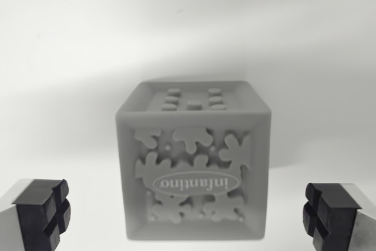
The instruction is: Destack cube
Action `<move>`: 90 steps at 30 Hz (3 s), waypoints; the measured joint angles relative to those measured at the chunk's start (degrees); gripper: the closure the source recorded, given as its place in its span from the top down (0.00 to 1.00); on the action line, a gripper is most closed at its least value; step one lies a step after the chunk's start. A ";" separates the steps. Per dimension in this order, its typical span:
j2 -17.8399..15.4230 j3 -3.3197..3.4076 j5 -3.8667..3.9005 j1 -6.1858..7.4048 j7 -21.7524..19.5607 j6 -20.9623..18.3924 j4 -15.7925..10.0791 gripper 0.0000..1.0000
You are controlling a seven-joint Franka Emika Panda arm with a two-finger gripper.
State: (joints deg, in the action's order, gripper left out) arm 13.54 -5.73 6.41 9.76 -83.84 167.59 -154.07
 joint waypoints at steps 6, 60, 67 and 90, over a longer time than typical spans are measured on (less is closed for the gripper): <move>-3.94 -1.28 -1.93 -0.83 1.44 -3.21 -0.70 1.00; -35.09 -1.62 -9.34 -0.26 7.06 -39.90 5.16 1.00; -36.50 -1.52 -9.38 -0.26 7.14 -42.74 6.60 1.00; -37.46 -1.40 -9.39 -0.26 7.20 -45.24 8.02 1.00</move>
State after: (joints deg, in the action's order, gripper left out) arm -23.92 -7.13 -2.98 9.50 -76.64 122.34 -146.05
